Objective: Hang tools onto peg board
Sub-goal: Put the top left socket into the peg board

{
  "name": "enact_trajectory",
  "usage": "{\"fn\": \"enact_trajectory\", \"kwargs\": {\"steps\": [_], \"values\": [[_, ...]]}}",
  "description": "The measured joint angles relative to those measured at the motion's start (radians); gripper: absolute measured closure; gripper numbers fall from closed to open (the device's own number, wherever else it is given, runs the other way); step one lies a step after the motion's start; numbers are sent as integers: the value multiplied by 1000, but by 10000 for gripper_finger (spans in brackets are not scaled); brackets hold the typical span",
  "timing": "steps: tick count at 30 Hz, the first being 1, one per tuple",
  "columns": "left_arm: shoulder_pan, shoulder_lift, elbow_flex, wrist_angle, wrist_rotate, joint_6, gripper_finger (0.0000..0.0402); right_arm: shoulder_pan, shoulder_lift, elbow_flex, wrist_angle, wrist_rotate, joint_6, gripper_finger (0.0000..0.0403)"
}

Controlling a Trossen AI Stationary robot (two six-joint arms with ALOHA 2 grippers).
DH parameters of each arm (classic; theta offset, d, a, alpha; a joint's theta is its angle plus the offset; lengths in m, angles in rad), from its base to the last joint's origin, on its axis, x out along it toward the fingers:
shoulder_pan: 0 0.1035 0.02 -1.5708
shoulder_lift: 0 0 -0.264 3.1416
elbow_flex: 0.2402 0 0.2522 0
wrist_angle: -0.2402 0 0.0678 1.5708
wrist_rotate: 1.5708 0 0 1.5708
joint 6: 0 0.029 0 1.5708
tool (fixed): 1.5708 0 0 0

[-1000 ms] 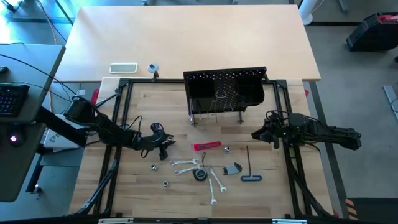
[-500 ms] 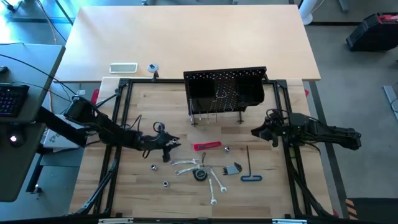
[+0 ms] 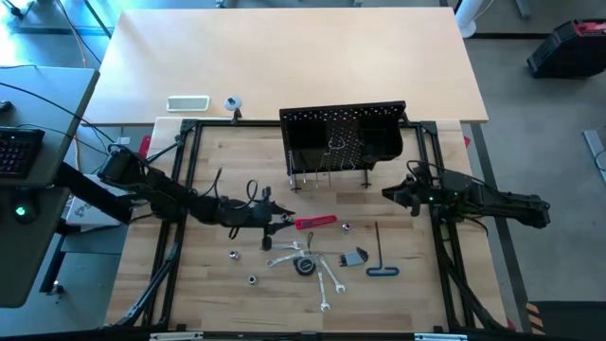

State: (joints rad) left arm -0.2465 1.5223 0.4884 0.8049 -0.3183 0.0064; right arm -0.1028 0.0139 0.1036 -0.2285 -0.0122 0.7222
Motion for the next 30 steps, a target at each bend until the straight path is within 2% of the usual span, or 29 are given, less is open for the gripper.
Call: {"fn": "enact_trajectory", "kwargs": {"steps": [2, 4, 6, 8, 13, 20, 23, 30], "values": [[12, 0, 30, 0, 30, 15, 294, 1, 0, 0, 50, -12, -25, 308], [23, 0, 58, -1, 62, 23, 294, 12, 7, -2, 122, -69, -47, 308], [34, 0, 88, -17, 92, 24, 294, 34, 33, -10, 199, -121, -53, 308], [39, 0, 124, -49, 113, 25, 294, 70, 75, -20, 257, -129, -64, 308], [33, 0, 229, -195, 126, 48, 294, 192, 246, -21, 322, -4, -153, 308], [14, 0, 357, -386, 124, 75, 294, 363, 544, -21, 691, 166, -387, 294], [9, 0, 402, -456, 107, 77, 294, 408, 663, -17, 831, 181, -501, 286], [-1, 0, 491, -577, 90, 85, 294, 449, 893, 107, 876, 177, -526, 284]]}}
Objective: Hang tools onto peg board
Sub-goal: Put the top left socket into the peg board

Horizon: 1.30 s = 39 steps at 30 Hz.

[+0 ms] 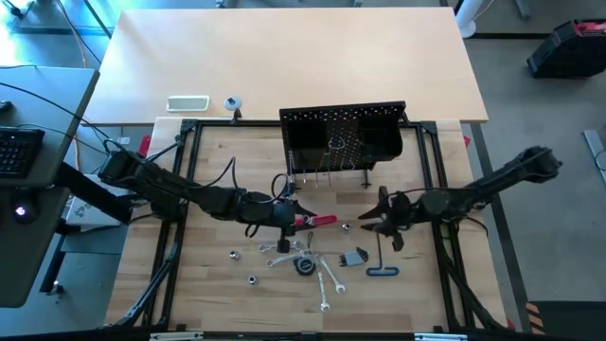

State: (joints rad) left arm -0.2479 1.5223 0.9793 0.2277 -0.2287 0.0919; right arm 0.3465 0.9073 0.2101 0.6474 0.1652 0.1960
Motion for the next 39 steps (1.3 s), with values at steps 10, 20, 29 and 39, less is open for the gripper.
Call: {"fn": "enact_trajectory", "kwargs": {"steps": [10, 20, 29, 39], "values": [[-34, 0, 162, -146, -20, 85, 294, 116, 215, 281, -130, 171, -268, 248], [-42, 3, 219, -124, 22, 93, 294, 136, 341, 511, -319, 328, -203, 165], [-42, 49, 220, -24, 86, 93, 294, 158, 468, 595, -309, 448, -204, 169], [-43, 103, 220, 16, 90, 104, 294, 200, 513, 670, -289, 540, -279, 170]]}}
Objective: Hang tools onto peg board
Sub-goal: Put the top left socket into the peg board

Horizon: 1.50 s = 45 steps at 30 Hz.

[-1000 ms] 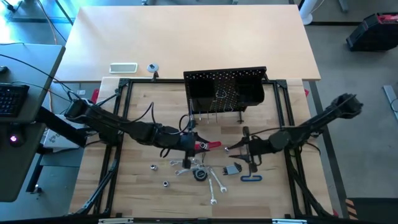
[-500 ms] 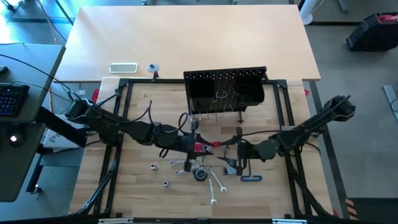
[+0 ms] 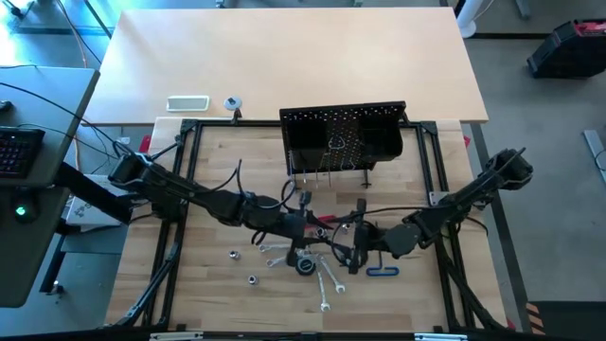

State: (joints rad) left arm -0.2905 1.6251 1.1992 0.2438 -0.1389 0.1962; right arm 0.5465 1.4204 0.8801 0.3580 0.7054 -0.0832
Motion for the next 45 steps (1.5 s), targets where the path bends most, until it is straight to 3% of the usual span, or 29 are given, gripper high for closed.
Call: {"fn": "enact_trajectory", "kwargs": {"steps": [14, 25, 31, 38, 45], "values": [[2, 2, 0, 62, -1, 44, 294, -13, 5, 4, 29, -2, 65, 176], [2, 17, 0, 75, -1, 47, 294, -34, 6, 3, 28, -98, 74, 292], [2, 18, 0, 74, -3, 48, 291, -35, 6, 2, 19, -99, 77, 292], [-4, 19, 0, 69, -9, 70, 239, -21, 6, 2, -13, -54, 88, 292], [-21, 4, 0, 66, -46, 132, 219, 16, -23, 2, -90, 2, 111, 292]]}}
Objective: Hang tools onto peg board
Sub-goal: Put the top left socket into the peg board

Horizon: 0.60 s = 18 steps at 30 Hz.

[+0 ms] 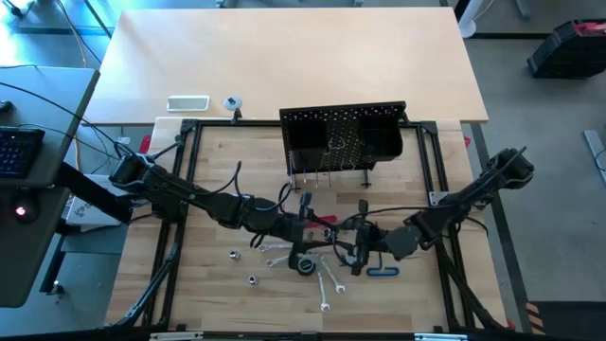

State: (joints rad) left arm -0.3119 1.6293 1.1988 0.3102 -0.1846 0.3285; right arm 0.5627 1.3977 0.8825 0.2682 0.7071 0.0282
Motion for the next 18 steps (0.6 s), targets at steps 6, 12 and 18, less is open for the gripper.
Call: {"fn": "enact_trajectory", "kwargs": {"steps": [6, 12, 18], "values": [[-18, -33, 0, -10, -50, 46, 208, 46, -64, 0, -67, 84, -7, 292], [-44, -73, 0, -94, -110, 69, 204, 87, -136, 38, -211, 164, -11, 292], [-68, -100, 0, -224, -158, 43, 204, 106, -148, 220, -483, 240, -54, 292]]}}
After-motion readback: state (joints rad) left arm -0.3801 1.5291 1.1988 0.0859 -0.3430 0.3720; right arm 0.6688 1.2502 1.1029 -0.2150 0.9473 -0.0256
